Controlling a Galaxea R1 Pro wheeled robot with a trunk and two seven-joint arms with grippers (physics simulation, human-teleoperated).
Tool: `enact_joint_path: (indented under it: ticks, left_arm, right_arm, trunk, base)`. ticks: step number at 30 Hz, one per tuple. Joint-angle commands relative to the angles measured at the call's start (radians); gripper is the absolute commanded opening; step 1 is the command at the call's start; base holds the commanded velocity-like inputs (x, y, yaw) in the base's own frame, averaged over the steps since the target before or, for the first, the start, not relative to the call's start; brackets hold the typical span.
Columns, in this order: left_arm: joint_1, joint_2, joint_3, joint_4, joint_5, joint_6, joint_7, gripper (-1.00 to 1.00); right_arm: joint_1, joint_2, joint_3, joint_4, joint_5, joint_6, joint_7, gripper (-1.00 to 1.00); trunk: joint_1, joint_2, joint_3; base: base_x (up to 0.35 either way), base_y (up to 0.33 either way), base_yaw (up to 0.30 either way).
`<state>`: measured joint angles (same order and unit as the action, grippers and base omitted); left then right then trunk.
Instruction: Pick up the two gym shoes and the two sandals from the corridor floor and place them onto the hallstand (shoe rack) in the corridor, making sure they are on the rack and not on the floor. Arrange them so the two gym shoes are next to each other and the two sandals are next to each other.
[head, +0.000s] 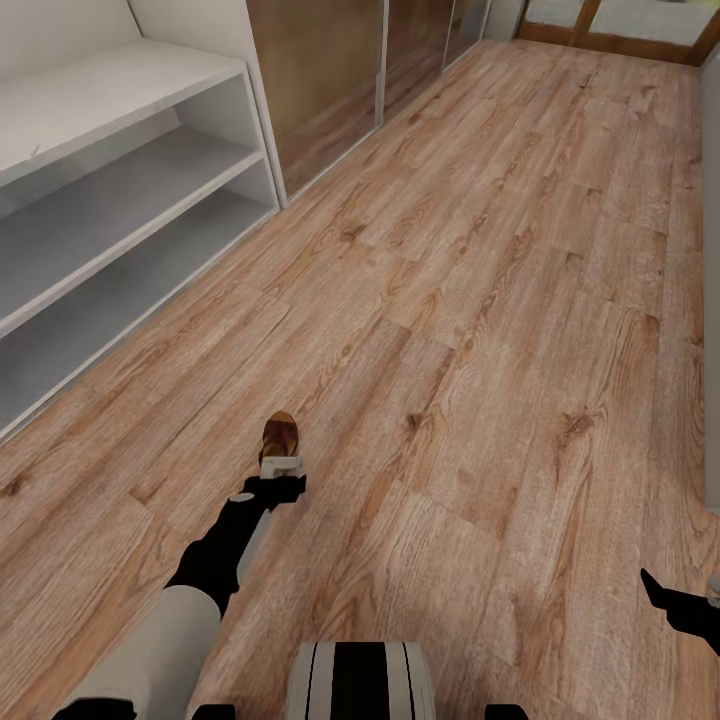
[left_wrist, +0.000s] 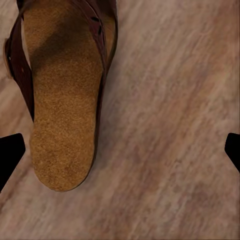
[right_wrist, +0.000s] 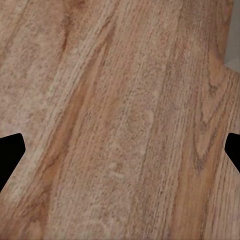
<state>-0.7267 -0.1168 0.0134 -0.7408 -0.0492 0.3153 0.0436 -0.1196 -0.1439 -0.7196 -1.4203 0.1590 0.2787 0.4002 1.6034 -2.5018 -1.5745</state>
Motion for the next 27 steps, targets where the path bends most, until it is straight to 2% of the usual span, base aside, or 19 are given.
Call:
enact_joint_path:
  ticks: [1,10,16,19,20,23,27]
  left_arm:
    - [0.001,0.003,0.001,-0.004,0.0,0.003,-0.008,1.0]
    - [0.003,0.034,0.008,-0.015,0.001,0.012,-0.042,1.0]
    - [0.003,0.048,0.012,-0.014,-0.001,0.013,-0.045,1.0]
    - [0.002,0.058,0.013,-0.011,-0.001,0.012,-0.042,1.0]
    - [-0.003,0.071,0.014,-0.006,-0.001,0.011,-0.038,1.0]
    - [-0.012,0.085,0.014,-0.002,-0.001,0.011,-0.036,1.0]
    - [-0.021,0.093,0.011,0.001,-0.001,0.011,-0.033,1.0]
  right_arm:
    - [0.0,0.0,0.0,0.0,0.0,0.0,0.0,1.0]
    - [0.0,0.0,0.001,0.005,0.001,-0.001,0.0,1.0]
    - [0.0,0.0,0.001,0.008,0.001,-0.001,0.0,1.0]
    - [0.0,0.0,0.003,0.009,0.001,-0.001,0.0,1.0]
    - [0.0,0.0,0.004,0.009,0.001,-0.001,-0.001,1.0]
    - [0.0,0.0,0.004,0.009,0.001,-0.001,-0.001,1.0]
    - [0.0,0.0,0.004,0.009,0.001,-0.001,0.0,1.0]
  trunk:
    - [0.0,0.0,0.0]
    - [0.0,0.0,0.0]
    - [0.0,0.0,0.0]
    - [0.0,0.0,0.0]
    - [0.0,0.0,0.0]
    - [0.0,0.0,0.0]
    - [0.0,0.0,0.0]
  base:
    - [0.0,0.0,0.0]
    - [0.0,0.0,0.0]
    - [0.0,0.0,0.0]
    - [0.0,0.0,0.0]
    - [0.0,0.0,0.0]
    - [0.0,0.0,0.0]
    - [0.0,0.0,0.0]
